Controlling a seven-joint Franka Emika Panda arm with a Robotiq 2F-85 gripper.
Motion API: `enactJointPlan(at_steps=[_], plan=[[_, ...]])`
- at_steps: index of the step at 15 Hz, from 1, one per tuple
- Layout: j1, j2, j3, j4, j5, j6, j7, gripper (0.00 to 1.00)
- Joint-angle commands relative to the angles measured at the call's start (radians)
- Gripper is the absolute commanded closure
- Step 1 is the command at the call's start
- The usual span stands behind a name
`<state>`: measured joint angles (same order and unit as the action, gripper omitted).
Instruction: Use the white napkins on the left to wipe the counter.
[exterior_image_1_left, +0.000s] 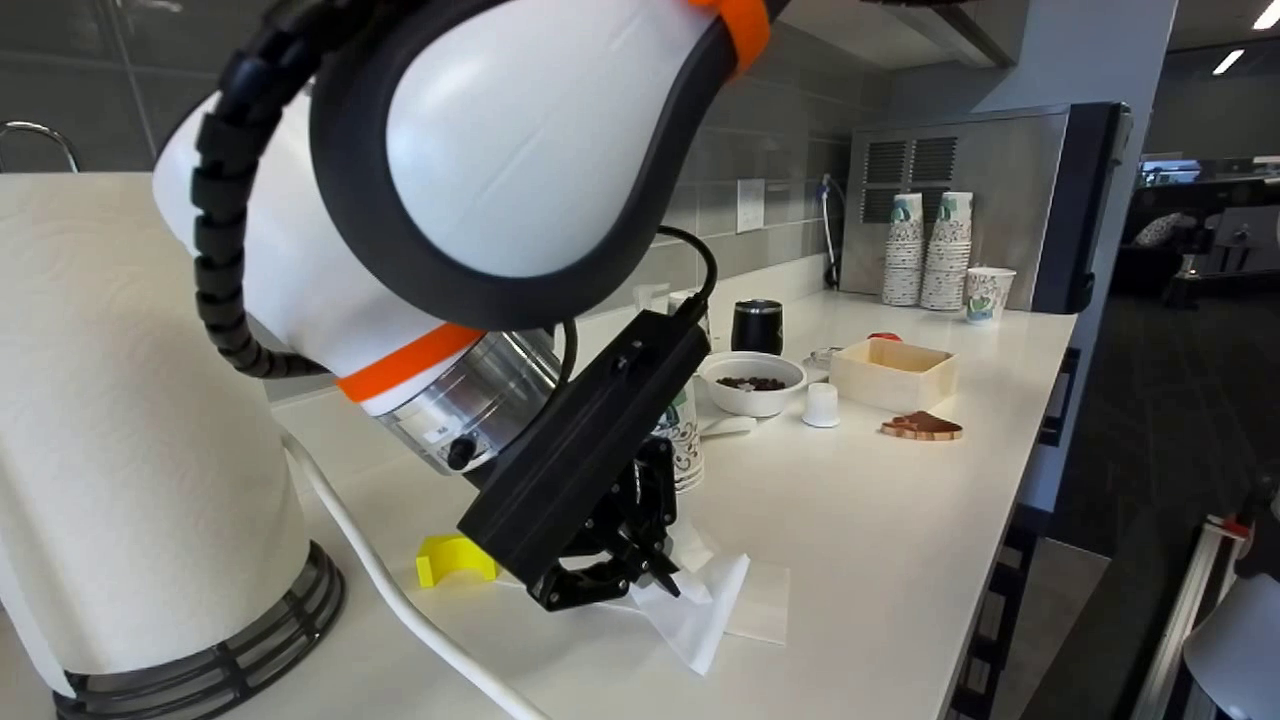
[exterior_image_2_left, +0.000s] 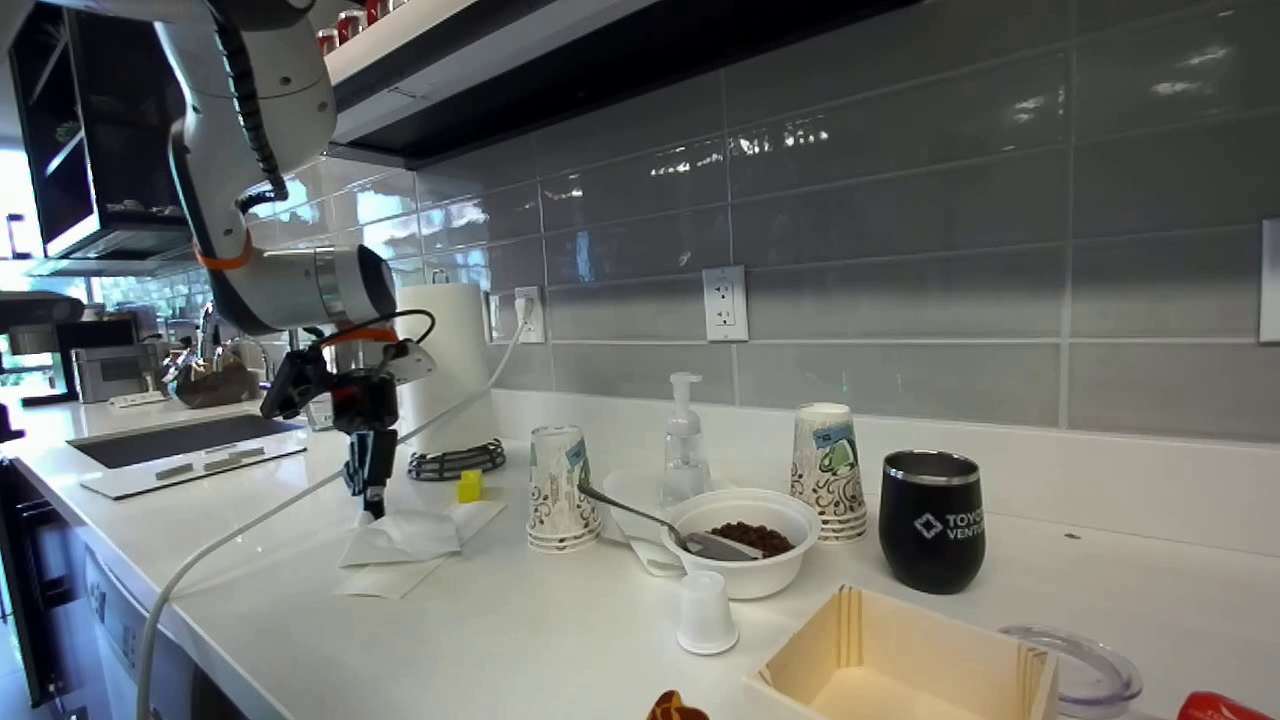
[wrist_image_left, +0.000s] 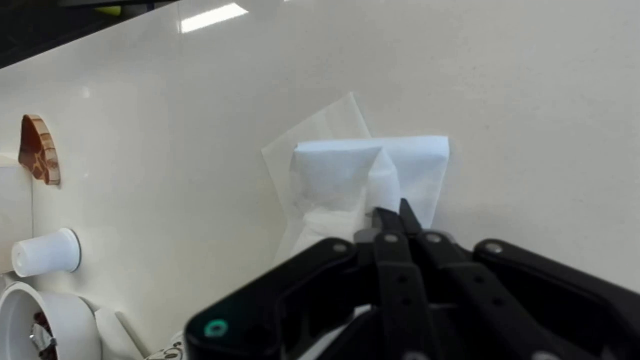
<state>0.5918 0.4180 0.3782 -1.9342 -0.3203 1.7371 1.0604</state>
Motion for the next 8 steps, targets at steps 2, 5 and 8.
enactJointPlan(at_steps=[2,5,8], plan=[[0.015,0.01,-0.026,0.008,0.069,-0.027,-0.031,1.0],[0.011,0.011,-0.029,-0.009,0.115,-0.009,-0.04,1.0],[0.009,0.017,-0.034,-0.024,0.157,0.013,-0.043,1.0]])
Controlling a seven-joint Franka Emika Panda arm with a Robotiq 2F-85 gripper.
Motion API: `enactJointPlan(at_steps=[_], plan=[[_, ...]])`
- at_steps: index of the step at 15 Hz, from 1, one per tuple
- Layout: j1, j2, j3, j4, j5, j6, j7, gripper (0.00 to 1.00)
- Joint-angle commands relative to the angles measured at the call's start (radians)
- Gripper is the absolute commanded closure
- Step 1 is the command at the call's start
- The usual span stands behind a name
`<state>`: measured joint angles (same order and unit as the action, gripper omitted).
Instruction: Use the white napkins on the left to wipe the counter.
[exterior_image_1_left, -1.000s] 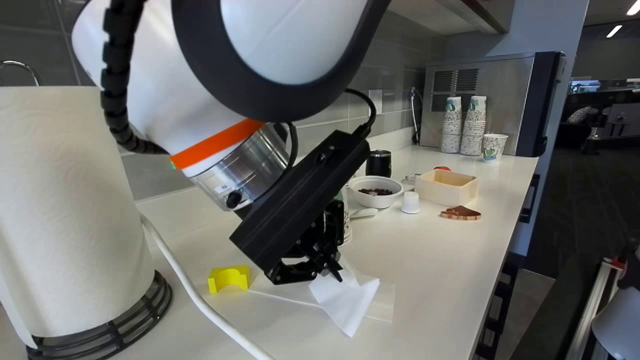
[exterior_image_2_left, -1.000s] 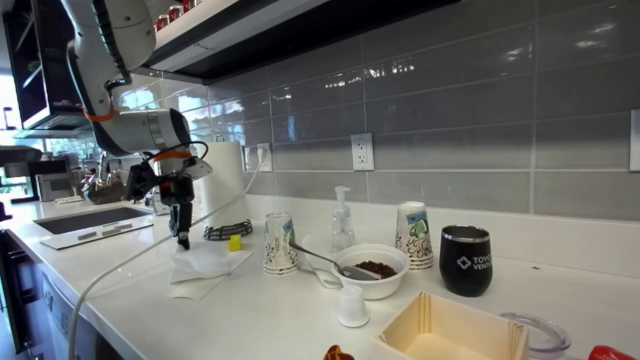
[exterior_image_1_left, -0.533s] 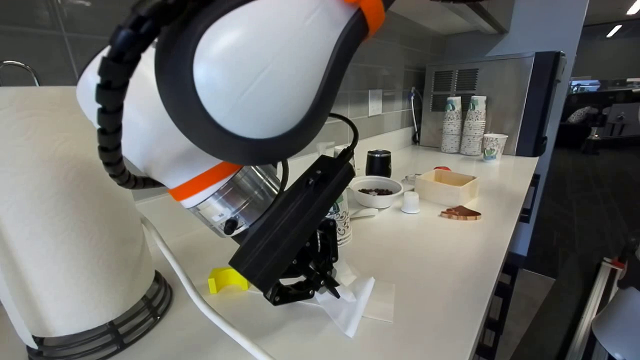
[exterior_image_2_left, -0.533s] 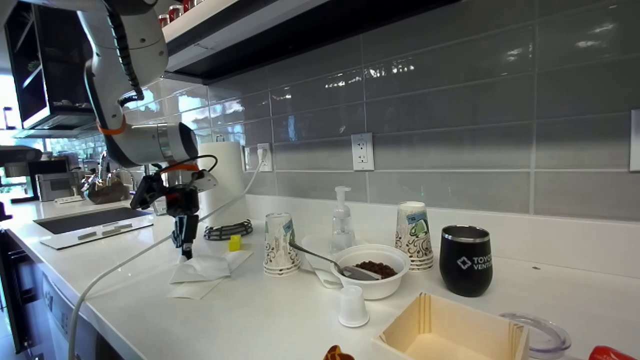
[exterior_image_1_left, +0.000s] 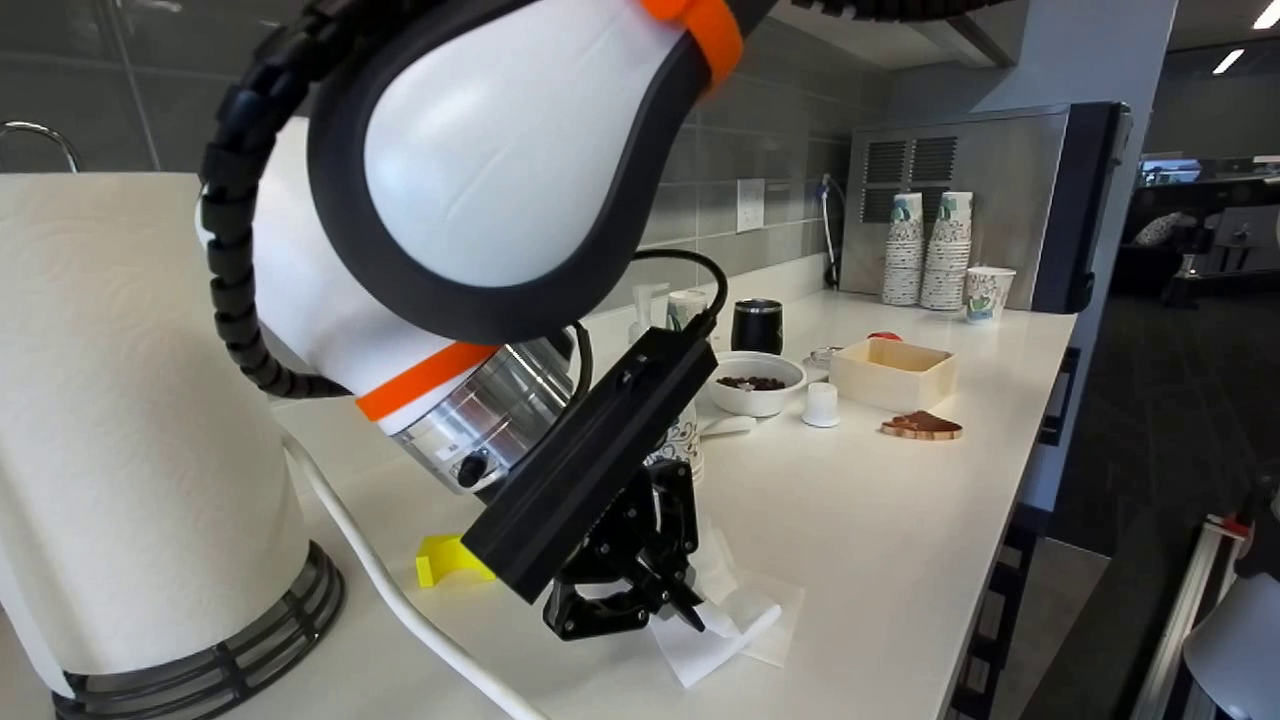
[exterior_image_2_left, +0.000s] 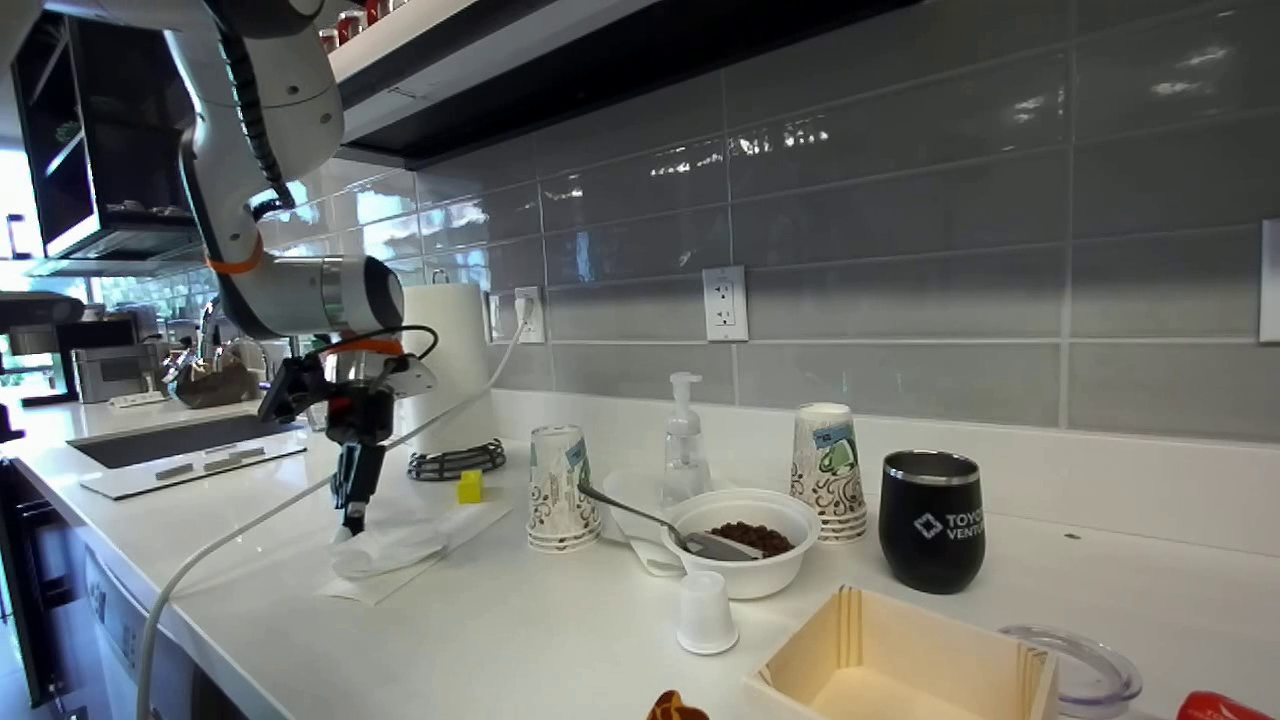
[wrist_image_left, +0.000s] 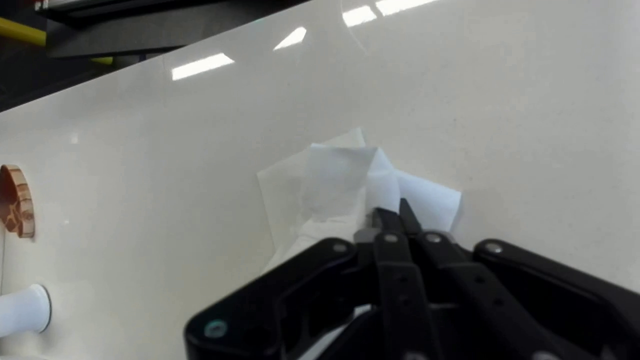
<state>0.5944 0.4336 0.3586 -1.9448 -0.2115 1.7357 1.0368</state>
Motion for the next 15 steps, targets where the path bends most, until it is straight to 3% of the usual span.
enactJointPlan(at_steps=[1,11,12,13,15], plan=[[0.009,0.002,-0.016,-0.019,0.054,0.025,-0.015,1.0],[0.011,-0.007,-0.023,-0.088,0.058,0.172,-0.008,1.0],[0.009,-0.011,-0.023,-0.093,0.062,0.178,-0.008,0.95],[0.008,-0.015,-0.023,-0.099,0.066,0.188,-0.006,0.73],[0.003,-0.027,-0.024,-0.112,0.078,0.211,-0.005,0.69]])
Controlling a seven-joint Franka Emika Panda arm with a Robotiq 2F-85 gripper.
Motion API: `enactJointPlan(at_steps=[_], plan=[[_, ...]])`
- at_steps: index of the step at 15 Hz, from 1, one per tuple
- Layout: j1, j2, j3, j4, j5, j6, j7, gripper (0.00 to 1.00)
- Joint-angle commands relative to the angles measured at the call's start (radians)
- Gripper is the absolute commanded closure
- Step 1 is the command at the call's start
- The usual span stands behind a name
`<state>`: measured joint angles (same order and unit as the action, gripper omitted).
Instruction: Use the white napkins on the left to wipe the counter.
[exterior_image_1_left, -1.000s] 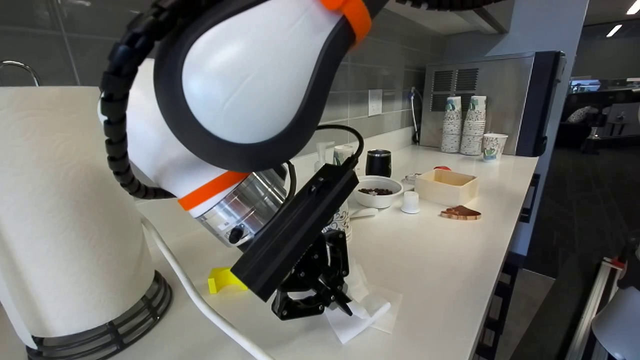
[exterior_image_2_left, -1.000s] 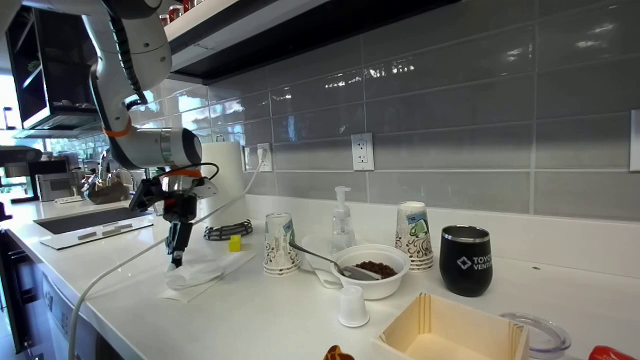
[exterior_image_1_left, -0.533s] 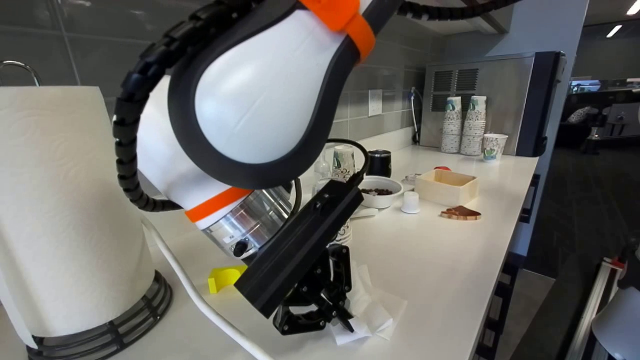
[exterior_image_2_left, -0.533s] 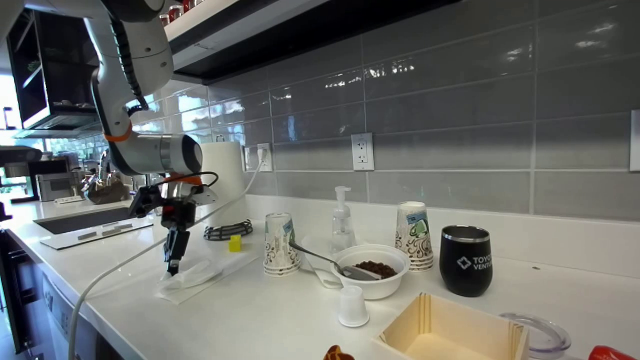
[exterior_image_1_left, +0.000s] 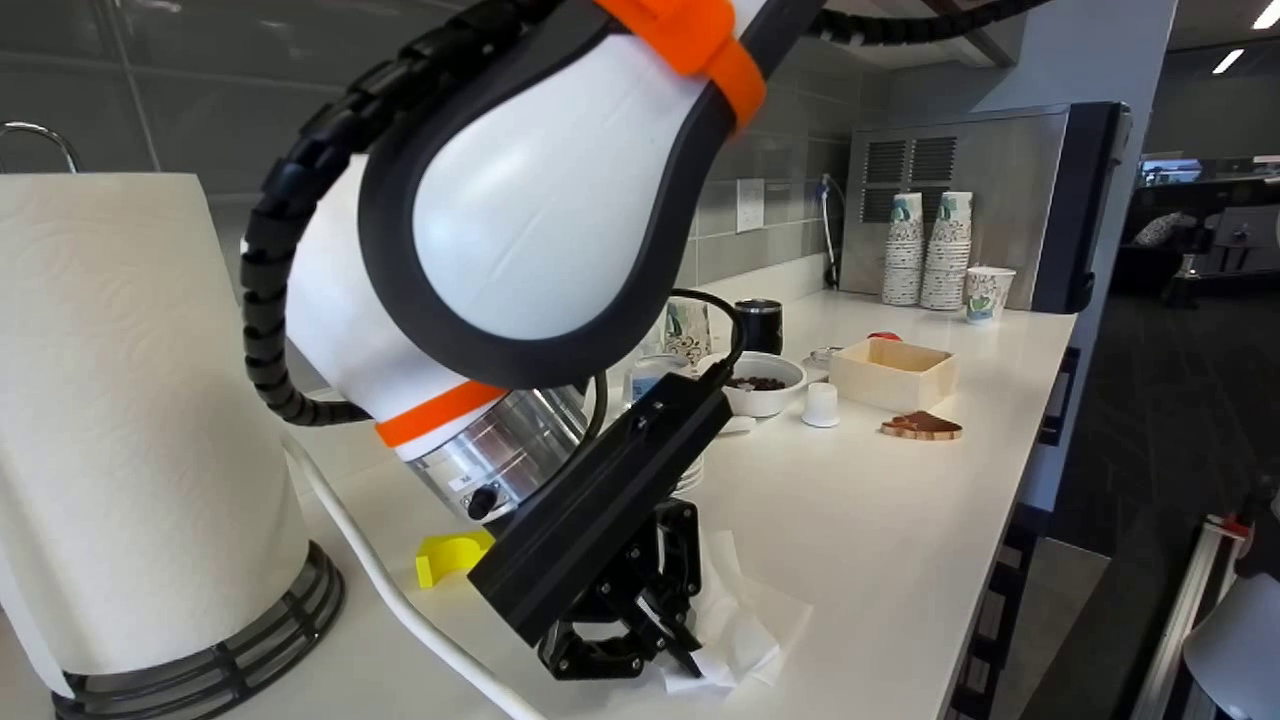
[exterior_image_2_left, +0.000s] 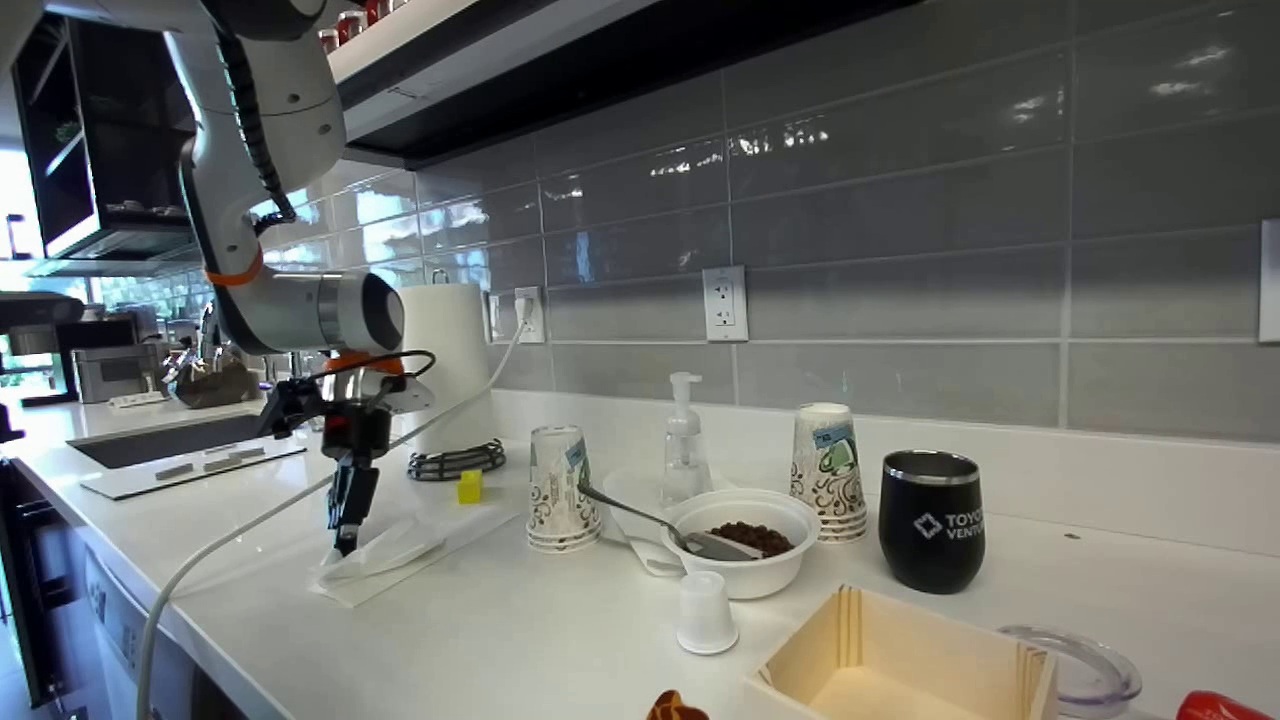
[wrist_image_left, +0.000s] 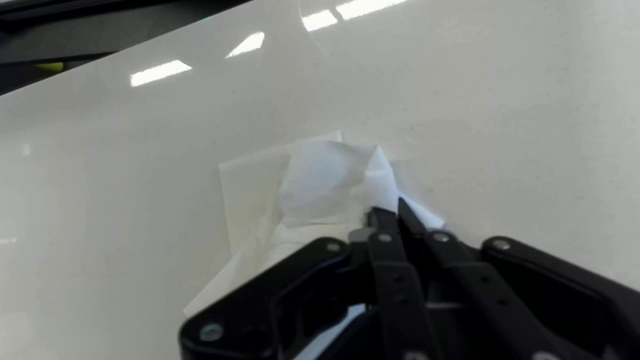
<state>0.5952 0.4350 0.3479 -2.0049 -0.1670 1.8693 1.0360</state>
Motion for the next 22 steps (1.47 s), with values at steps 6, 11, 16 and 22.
enactJointPlan(at_steps=[6,11,16,22], plan=[[-0.004,-0.058,-0.018,-0.115,0.069,0.202,-0.003,0.25],[-0.007,-0.091,-0.022,-0.194,0.095,0.371,0.02,0.0],[0.004,-0.168,-0.034,-0.284,0.063,0.547,0.104,0.0],[0.0,-0.272,-0.03,-0.37,0.036,0.615,0.18,0.0]])
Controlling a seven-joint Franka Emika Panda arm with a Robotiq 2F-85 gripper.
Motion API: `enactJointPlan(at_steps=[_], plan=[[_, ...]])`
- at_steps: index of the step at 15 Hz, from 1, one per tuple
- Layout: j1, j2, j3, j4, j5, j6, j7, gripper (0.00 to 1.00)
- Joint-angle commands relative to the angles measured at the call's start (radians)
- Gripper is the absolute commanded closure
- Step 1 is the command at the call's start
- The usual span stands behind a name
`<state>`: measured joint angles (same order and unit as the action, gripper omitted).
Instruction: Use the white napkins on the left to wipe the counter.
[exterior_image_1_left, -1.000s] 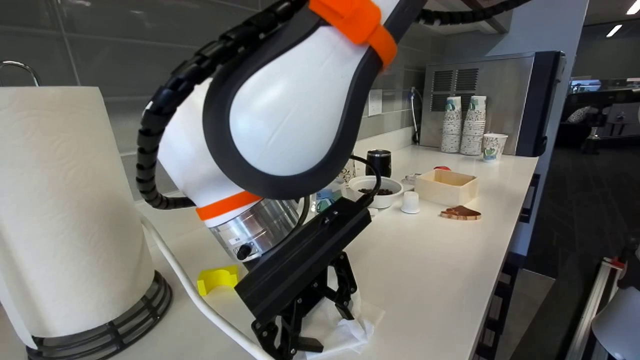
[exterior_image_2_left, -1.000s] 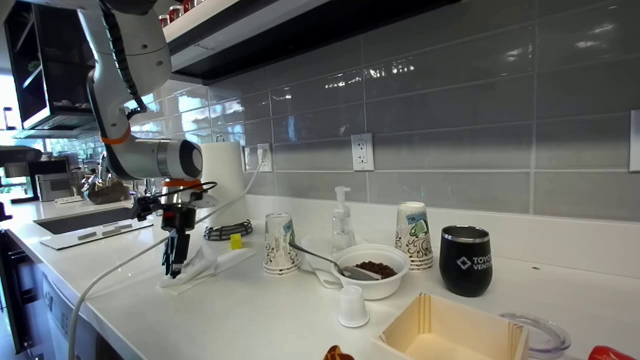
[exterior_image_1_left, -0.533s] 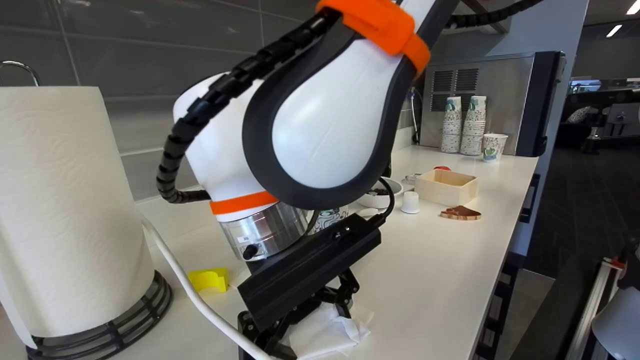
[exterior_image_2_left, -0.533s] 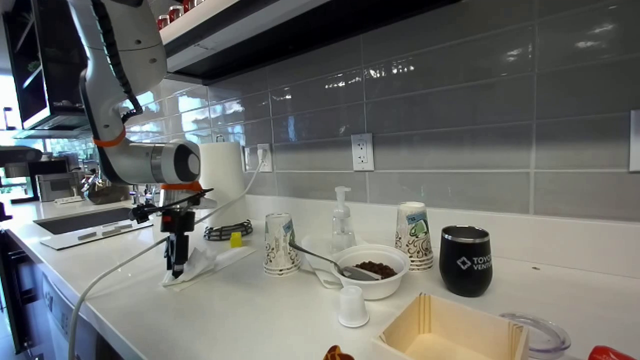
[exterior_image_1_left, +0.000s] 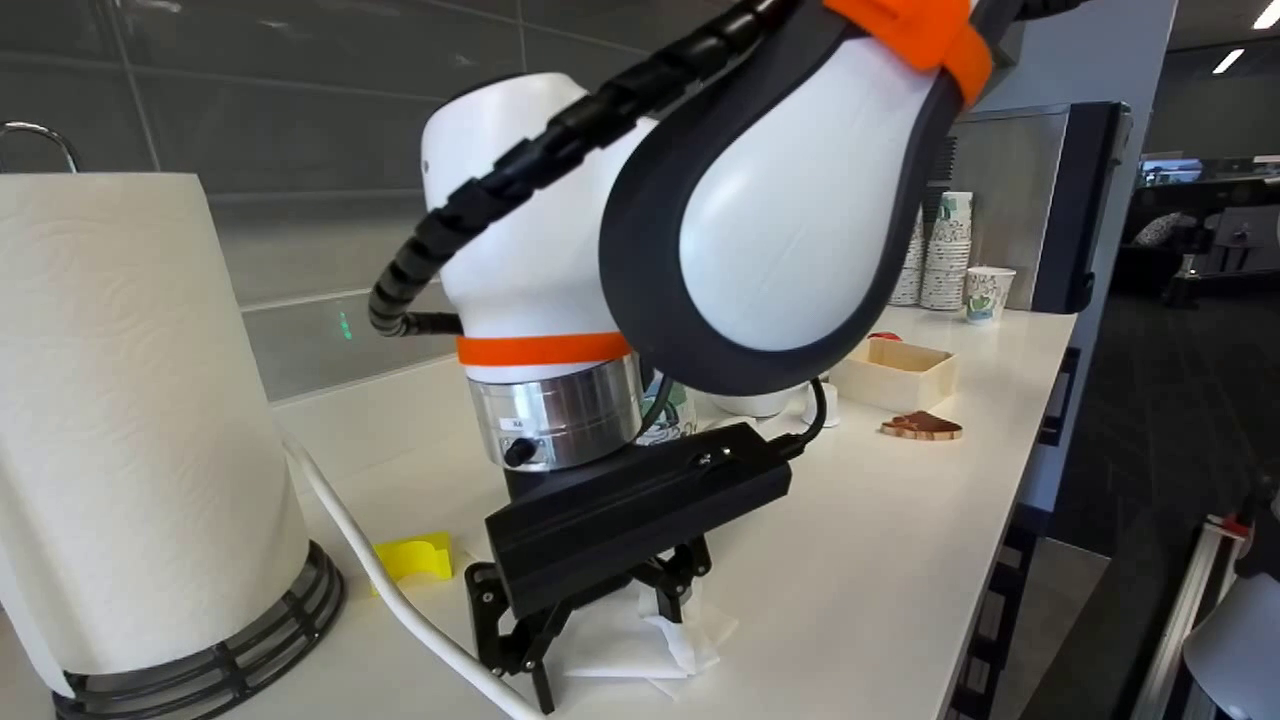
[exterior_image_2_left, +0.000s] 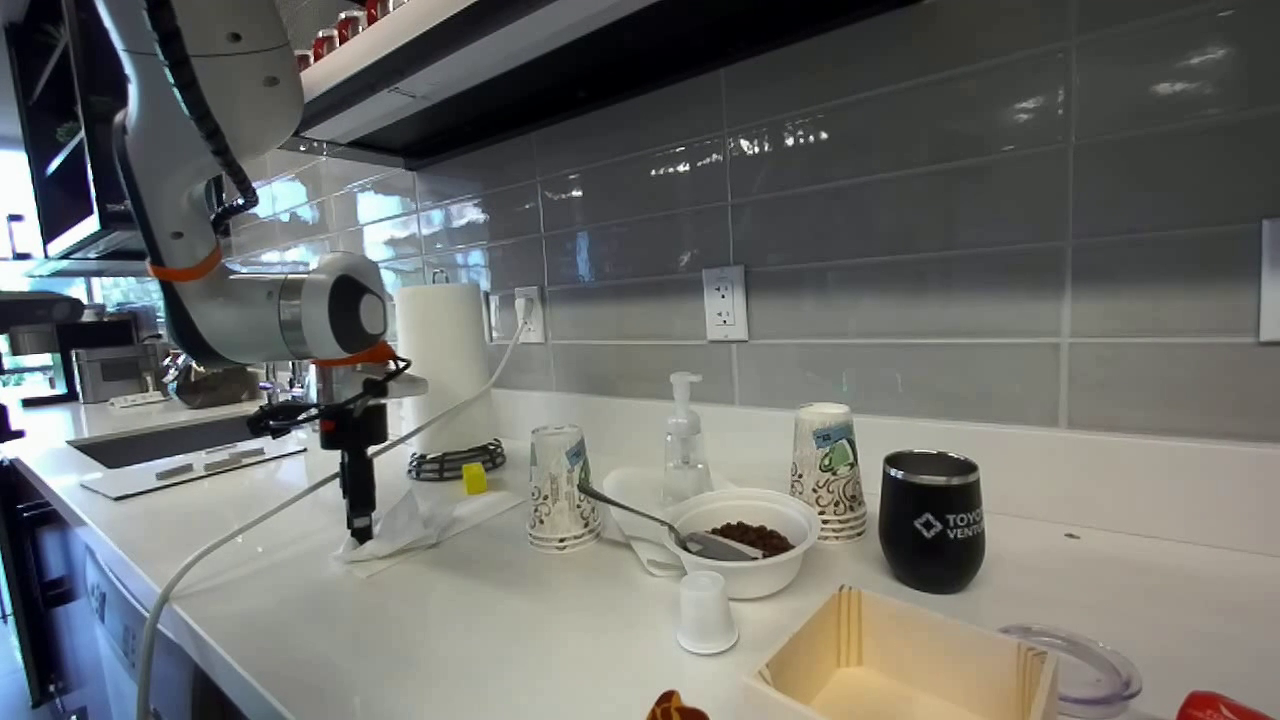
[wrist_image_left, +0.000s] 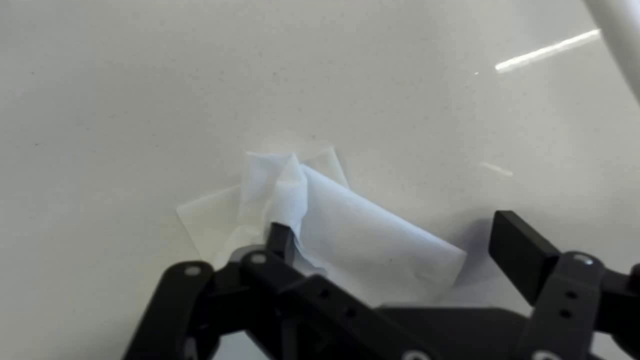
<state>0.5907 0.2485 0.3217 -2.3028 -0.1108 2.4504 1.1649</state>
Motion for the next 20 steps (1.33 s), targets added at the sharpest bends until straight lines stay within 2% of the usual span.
enactJointPlan(at_steps=[1,4,7,9,11,16,20], plan=[[0.004,-0.112,-0.003,-0.089,-0.026,0.028,0.072,0.0],[-0.004,-0.196,0.003,-0.146,-0.048,0.041,0.148,0.0],[-0.026,-0.283,0.012,-0.209,-0.105,0.102,0.27,0.0],[-0.048,-0.338,0.028,-0.237,-0.145,0.091,0.338,0.0],[-0.078,-0.389,0.054,-0.258,-0.178,0.043,0.416,0.0],[-0.15,-0.401,0.092,-0.285,-0.114,-0.036,0.456,0.0],[-0.182,-0.398,0.091,-0.293,-0.057,-0.195,0.512,0.0]])
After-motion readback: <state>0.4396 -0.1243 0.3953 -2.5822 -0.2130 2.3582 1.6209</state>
